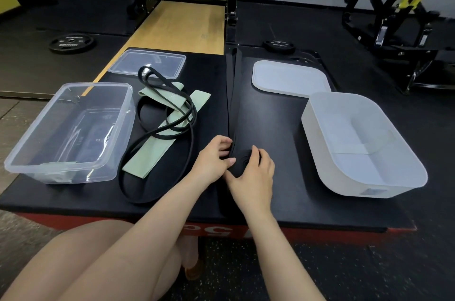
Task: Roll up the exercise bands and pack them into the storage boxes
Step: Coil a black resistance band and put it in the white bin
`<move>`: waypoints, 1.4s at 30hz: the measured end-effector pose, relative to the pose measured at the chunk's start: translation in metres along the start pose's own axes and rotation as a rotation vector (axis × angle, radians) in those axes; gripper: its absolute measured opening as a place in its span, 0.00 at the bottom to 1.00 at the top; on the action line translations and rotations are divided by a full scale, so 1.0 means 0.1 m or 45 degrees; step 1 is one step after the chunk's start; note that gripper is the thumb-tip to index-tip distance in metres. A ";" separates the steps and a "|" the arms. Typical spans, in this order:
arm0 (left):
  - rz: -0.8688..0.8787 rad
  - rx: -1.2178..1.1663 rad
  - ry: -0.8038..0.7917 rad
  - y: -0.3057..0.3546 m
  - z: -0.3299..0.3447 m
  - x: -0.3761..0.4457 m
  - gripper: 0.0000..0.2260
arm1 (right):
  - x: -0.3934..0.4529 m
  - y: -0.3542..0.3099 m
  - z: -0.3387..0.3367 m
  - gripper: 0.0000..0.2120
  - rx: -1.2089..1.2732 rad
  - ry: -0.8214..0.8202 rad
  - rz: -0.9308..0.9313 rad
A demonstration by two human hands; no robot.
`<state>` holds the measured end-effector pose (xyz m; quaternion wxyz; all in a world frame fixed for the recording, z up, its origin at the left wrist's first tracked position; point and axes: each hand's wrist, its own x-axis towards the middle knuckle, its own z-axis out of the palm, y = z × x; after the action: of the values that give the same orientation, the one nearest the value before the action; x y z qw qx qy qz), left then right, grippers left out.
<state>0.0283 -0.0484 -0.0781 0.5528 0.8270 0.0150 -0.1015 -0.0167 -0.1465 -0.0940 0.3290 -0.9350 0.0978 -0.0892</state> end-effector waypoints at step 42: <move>-0.047 0.038 0.073 0.03 -0.02 -0.01 0.17 | 0.09 0.07 -0.08 0.40 0.083 -0.126 -0.073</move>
<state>0.0278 -0.0481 -0.0744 0.5377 0.8373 0.0444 -0.0883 -0.0108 -0.1588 -0.0916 0.3609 -0.9295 0.0515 -0.0552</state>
